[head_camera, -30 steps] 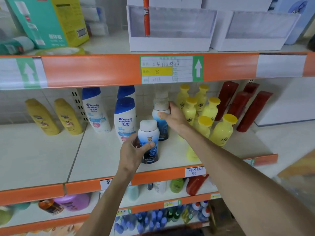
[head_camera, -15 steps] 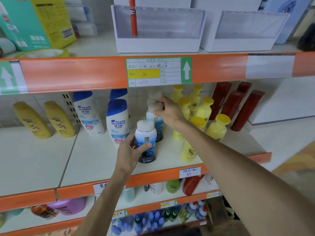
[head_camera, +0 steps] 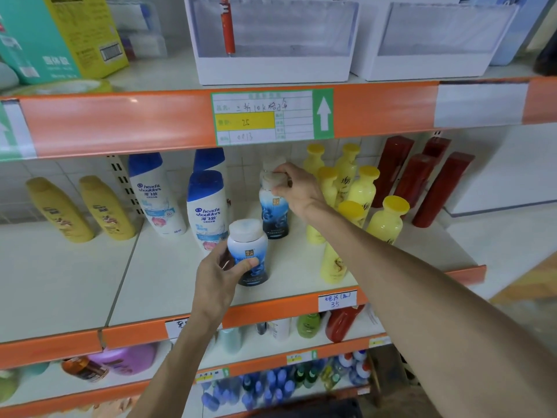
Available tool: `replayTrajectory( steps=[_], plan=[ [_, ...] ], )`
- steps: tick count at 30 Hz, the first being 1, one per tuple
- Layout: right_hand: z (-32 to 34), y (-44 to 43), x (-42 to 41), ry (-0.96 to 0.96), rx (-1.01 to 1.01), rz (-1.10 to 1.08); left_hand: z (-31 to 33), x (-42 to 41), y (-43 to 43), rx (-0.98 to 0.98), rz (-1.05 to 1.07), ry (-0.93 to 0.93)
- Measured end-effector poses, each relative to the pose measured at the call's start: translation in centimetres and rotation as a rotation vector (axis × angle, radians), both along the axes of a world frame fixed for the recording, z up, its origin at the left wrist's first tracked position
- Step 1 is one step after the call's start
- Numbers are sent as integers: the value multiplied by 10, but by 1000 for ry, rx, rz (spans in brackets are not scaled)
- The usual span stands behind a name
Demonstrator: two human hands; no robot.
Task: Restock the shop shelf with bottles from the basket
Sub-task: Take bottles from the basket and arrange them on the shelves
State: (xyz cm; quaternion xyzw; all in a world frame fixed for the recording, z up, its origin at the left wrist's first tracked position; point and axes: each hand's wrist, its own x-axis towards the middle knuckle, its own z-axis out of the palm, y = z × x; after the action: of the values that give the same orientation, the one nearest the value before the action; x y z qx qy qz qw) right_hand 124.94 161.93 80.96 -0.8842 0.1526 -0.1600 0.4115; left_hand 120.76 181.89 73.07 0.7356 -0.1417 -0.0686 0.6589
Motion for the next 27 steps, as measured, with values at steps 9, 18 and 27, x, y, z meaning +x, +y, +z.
replayTrajectory(
  steps=[9,18,27],
  plan=[
    [5,4,3,49,32,8,5,5,20,25,28,-1],
    [5,2,0,54,14,7,5,2,21,32,35,11],
    [13,4,3,152,-34,-15,7,0,19,37,46,18]
  ],
)
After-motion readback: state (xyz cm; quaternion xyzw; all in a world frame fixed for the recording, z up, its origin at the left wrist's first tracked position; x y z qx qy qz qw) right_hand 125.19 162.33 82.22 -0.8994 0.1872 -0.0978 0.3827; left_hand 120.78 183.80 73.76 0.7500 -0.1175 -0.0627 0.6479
